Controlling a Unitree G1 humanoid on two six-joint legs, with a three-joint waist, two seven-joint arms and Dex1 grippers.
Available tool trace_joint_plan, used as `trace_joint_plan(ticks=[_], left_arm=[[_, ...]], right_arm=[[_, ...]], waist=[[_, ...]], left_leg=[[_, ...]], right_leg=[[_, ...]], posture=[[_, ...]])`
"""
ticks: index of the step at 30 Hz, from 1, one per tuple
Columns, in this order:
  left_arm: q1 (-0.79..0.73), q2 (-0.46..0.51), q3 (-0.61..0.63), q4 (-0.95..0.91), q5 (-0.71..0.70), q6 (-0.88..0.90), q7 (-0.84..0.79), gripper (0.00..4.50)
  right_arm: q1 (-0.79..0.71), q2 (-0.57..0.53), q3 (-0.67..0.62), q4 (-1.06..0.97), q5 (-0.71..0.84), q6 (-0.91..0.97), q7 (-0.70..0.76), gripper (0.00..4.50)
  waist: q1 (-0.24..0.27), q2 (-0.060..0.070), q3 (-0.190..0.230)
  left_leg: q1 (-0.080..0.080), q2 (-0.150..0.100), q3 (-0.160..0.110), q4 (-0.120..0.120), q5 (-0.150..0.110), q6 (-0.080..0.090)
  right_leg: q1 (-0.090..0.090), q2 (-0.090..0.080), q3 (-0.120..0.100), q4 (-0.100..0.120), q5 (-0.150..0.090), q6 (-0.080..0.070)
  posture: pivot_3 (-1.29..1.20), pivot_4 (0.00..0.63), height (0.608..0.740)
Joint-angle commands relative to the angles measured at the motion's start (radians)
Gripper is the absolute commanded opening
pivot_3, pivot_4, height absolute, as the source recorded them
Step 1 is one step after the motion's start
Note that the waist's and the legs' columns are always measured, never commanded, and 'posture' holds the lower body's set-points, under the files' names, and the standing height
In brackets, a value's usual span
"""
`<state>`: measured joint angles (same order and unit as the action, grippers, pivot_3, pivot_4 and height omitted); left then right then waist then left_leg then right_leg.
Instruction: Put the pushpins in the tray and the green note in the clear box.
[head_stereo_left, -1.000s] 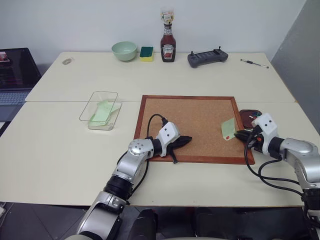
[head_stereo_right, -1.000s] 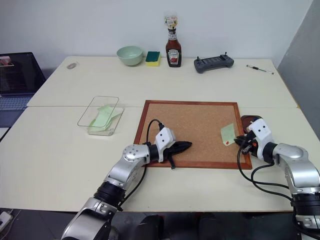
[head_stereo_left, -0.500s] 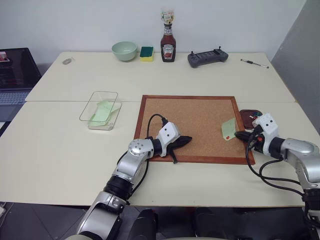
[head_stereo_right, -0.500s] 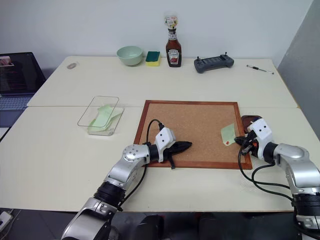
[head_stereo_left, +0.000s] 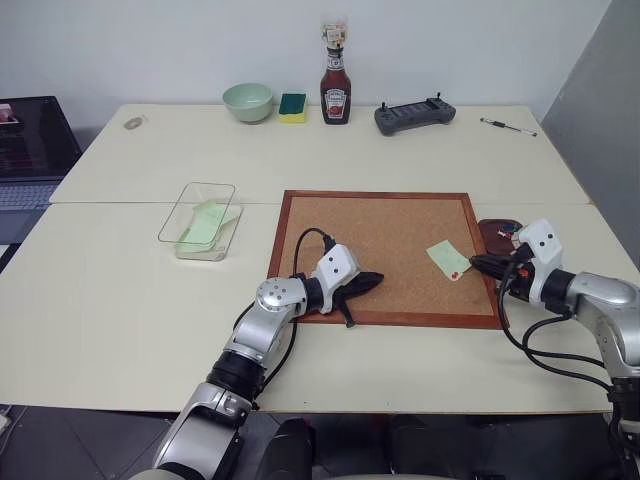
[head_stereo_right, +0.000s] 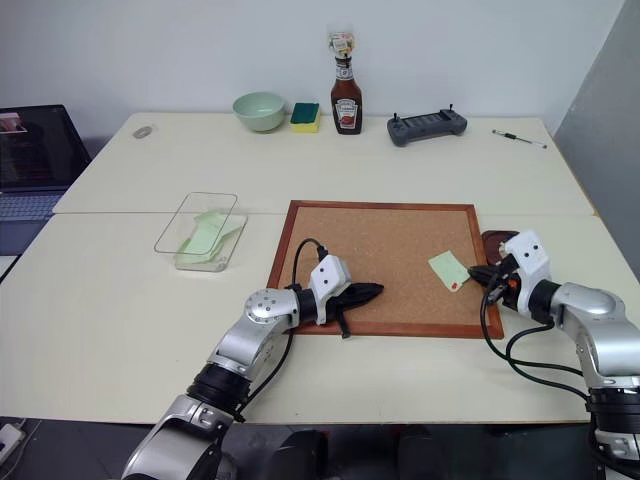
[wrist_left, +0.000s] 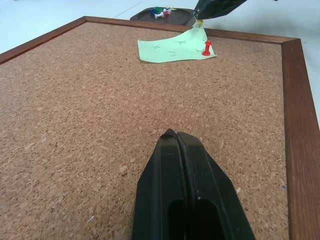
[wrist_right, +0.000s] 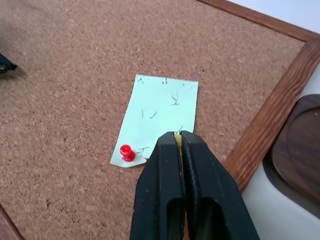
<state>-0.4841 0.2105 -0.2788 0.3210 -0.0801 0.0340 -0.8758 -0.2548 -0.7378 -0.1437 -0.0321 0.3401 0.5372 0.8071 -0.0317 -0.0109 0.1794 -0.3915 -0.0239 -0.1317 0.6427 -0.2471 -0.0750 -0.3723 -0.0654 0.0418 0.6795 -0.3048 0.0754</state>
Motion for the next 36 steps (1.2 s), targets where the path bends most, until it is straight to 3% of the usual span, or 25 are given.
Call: trace_joint_plan(ticks=[1, 10, 27, 36], left_arm=[[0.018, 0.007, -0.019, 0.007, 0.017, 0.0, -0.006, 0.0], [0.021, 0.007, -0.023, 0.004, 0.024, -0.004, -0.011, 0.0], [0.021, 0.001, -0.024, 0.003, 0.027, -0.004, -0.005, 0.0], [0.024, 0.0, -0.021, 0.004, 0.026, -0.003, 0.0, 0.0]], right_arm=[[-0.025, -0.021, -0.057, -0.039, 0.031, 0.012, -0.005, 0.02], [-0.039, -0.027, -0.08, -0.026, 0.025, 0.028, -0.036, 0.02], [-0.211, -0.051, 0.078, 0.272, -0.312, -0.189, -0.227, 0.02], [-0.25, -0.033, 0.078, 0.344, -0.331, -0.229, -0.239, 2.01]], waist=[[0.0, 0.0, 0.0], [-0.001, 0.0, 0.0], [-0.001, 0.0, 0.0], [-0.001, 0.0, 0.0]], left_leg=[[0.0, 0.0, 0.0, 0.0, 0.0, 0.0], [0.0, 0.0, 0.0, 0.0, 0.0, 0.0], [0.0, 0.0, 0.0, 0.0, 0.0, 0.0], [0.0, 0.0, 0.0, 0.0, 0.0, 0.0]], right_leg=[[0.0, 0.0, 0.0, 0.0, 0.0, 0.0], [0.0, 0.0, 0.0, 0.0, 0.0, 0.0], [0.0, 0.0, 0.0, 0.0, 0.0, 0.0], [0.0, 0.0, 0.0, 0.0, 0.0, 0.0]], posture=[[0.0, 0.15, 0.74], [0.0, 0.15, 0.74], [0.0, 0.15, 0.74], [0.0, 0.15, 0.74]])
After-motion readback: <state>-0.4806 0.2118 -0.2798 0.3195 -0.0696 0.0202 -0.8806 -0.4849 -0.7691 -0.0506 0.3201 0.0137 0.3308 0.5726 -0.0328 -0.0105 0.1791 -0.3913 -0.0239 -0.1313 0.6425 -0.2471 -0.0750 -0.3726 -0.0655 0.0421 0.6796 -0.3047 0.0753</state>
